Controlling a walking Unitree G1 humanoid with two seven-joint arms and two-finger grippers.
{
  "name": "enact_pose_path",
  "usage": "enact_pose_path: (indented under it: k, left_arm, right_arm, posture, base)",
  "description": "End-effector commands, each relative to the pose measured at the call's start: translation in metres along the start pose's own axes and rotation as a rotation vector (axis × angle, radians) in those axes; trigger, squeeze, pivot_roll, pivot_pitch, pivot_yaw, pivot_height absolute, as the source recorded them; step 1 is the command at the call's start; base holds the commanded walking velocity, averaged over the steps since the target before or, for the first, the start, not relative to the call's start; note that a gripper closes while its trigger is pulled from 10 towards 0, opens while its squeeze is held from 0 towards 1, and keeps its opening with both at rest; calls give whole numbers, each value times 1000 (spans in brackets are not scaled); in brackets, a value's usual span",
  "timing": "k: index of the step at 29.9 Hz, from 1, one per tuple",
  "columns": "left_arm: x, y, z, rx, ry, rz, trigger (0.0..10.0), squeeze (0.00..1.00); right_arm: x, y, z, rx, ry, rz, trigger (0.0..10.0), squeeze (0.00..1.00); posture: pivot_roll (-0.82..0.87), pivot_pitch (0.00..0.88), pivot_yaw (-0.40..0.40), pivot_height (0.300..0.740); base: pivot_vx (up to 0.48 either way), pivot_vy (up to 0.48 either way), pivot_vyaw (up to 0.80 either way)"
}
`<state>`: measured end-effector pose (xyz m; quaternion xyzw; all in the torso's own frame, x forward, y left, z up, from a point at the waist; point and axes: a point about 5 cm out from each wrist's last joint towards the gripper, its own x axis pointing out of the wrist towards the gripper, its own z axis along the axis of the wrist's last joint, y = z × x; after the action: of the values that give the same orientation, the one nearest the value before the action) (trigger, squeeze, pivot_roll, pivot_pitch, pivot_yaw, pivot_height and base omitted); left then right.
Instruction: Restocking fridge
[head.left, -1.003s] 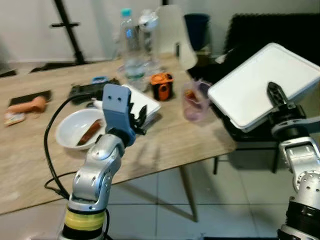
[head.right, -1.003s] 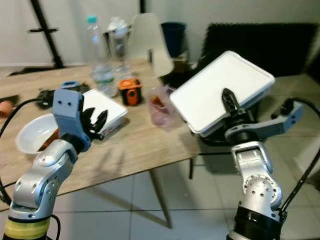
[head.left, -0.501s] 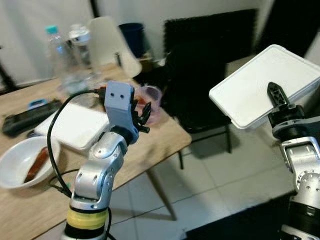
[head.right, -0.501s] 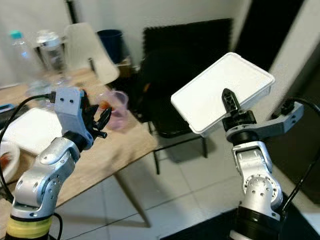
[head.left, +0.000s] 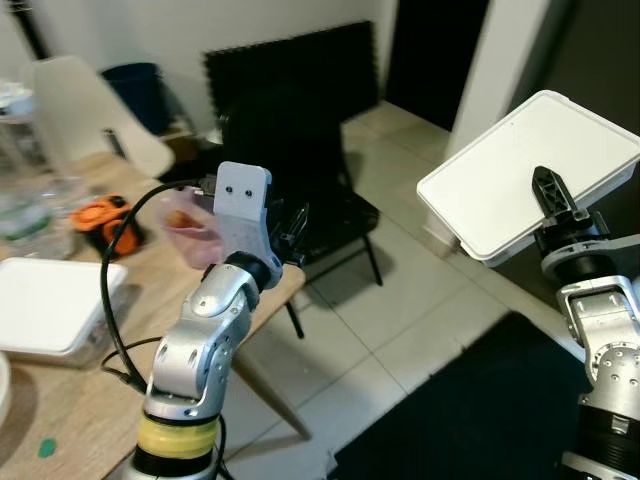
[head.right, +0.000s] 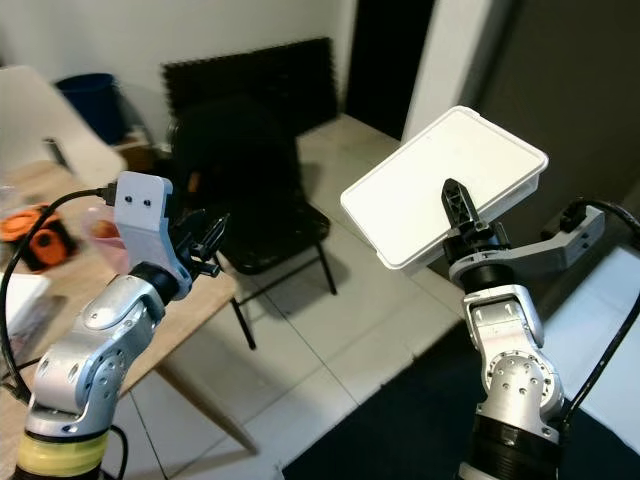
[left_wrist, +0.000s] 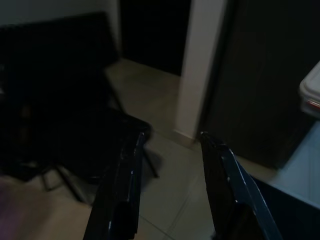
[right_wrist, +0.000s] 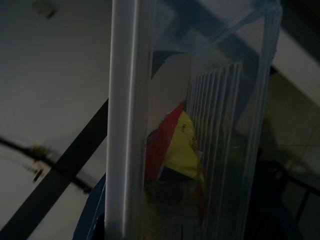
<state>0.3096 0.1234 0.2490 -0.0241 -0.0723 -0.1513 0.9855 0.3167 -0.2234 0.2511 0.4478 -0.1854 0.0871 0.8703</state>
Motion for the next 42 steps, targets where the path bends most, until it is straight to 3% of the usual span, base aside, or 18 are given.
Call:
enact_pose_path:
  k: [1, 17, 25, 29, 32, 33, 34, 35, 36, 38, 40, 41, 42]
  left_arm:
    - [1, -3, -1, -26, 5, -3, 10000, 0]
    - [-4, -12, -16, -23, 42, -17, 10000, 0]
    - [-12, -14, -39, -26, 114, -9, 10000, 0]
    - [-28, -11, -73, -22, 220, 25, 10000, 0]
    - [-31, -9, -79, -21, 240, 36, 10000, 0]
    - [-41, 0, -98, 0, 295, 88, 10000, 0]
    - [-41, 0, -98, 0, 295, 88, 10000, 0]
    - [-50, 9, -114, 20, 342, 138, 10000, 0]
    - [-50, 9, -114, 20, 342, 138, 10000, 0]
    - [-69, 26, -144, 48, 441, 233, 10000, 0]
    - [-88, 37, -164, 62, 516, 292, 10000, 0]
    - [-88, 37, -164, 62, 516, 292, 10000, 0]
    - [-97, 41, -174, 52, 550, 308, 10000, 0]
  right_arm:
    - [-1, 4, 3, -15, -15, 15, 10000, 0]
    - [-20, -32, -24, -86, 102, -96, 10000, 0]
    - [-42, -61, -47, -238, 243, -177, 10000, 0]
    - [-68, -91, -66, -348, 375, -261, 10000, 0]
    - [-74, -96, -70, -367, 402, -273, 10000, 0]
    - [-90, -109, -84, -473, 507, -287, 10000, 0]
    - [-90, -109, -84, -473, 507, -287, 10000, 0]
    - [-106, -118, -98, -588, 614, -275, 10000, 0]
    - [-106, -118, -98, -588, 614, -275, 10000, 0]
    - [-138, -131, -123, -726, 789, -243, 10000, 0]
    - [-162, -140, -136, -757, 873, -258, 10000, 0]
    - [-162, -140, -136, -757, 873, -258, 10000, 0]
    - [-173, -144, -140, -764, 898, -276, 10000, 0]
  posture:
    - [-52, 133, 14, 736]
    - [-53, 130, 8, 736]
    - [-65, 123, 6, 736]
    - [-64, 124, 7, 736]
    - [-64, 124, 7, 736]
    - [-61, 126, 9, 736]
    - [-61, 126, 9, 736]
    - [-60, 127, 8, 736]
    - [-60, 127, 8, 736]
    - [-61, 130, 7, 736]
    - [-58, 132, 7, 736]
    - [-58, 132, 7, 736]
    - [-58, 132, 7, 736]
  base:
    - [0, 0, -788]
    - [0, 0, -788]
    - [0, 0, -788]
    - [0, 0, -169]
    - [0, 0, 0]
    - [0, 0, 0]
    - [0, 0, 0]
    - [0, 0, 0]
    - [0, 0, 0]
    - [0, 0, 0]
    - [0, 0, 0]
    - [0, 0, 0]
    - [0, 0, 0]
